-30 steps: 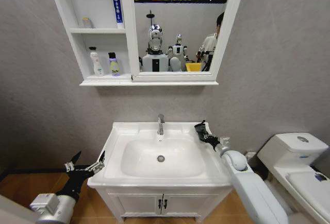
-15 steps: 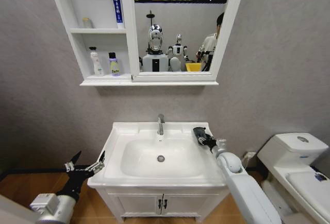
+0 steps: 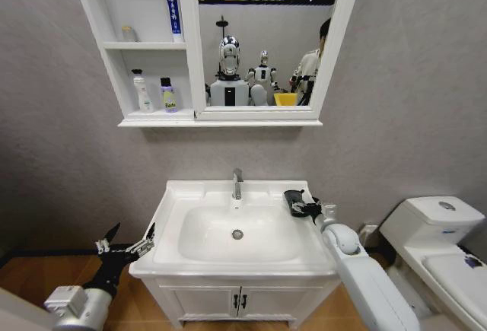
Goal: Move facial cleanser and shampoo from washbasin to cabinet, then wipe washbasin with towel.
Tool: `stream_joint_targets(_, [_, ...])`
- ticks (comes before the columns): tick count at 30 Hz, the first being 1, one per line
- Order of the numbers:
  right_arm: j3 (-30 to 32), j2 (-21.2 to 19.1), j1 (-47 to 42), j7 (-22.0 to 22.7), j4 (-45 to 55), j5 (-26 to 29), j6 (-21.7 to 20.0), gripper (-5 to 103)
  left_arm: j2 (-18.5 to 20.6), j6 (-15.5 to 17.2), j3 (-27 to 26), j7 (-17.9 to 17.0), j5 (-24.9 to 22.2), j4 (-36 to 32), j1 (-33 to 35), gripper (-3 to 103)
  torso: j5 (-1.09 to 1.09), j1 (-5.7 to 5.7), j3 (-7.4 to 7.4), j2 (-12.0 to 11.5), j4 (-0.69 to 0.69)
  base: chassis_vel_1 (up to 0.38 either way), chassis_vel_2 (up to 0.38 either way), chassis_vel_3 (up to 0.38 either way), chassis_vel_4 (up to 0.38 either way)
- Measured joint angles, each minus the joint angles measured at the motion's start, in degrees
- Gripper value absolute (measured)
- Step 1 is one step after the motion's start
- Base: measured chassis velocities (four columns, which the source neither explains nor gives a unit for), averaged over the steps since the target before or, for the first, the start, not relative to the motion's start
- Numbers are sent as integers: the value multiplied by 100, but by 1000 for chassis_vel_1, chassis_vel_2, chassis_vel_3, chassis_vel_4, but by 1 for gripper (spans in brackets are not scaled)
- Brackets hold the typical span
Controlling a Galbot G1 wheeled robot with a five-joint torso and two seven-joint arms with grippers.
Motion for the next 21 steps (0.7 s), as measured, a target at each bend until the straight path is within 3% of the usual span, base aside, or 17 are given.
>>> stream_joint_targets(5, [55,-43,-191,329,482,151,-164,100,0,0,0,0,0,0,0,100,-1,0,0,0,1,0,0,0,0])
stream_joint_targets(11, [256,117,-1005,1269,1674,447,-633,100,0,0,0,0,0,0,0,100,0,0,0,0,-1,0,0,0,0])
stream_joint_targets(14, [336,264,-1323,1437,2088,296,-715,100,0,-1,0,0,0,0,0,100,1,0,0,0,-1,0,0,0,0])
stream_joint_targets(17, [376,524,-1930,1562,2906,-324,-744,100,0,0,0,0,0,0,0,100,-1,0,-1,0,-1,0,0,0,0])
stream_joint_targets(21, [293,700,-2289,1571,3401,-718,-737,100,0,-1,0,0,0,0,0,100,-2,0,-1,1,0,0,0,0,0])
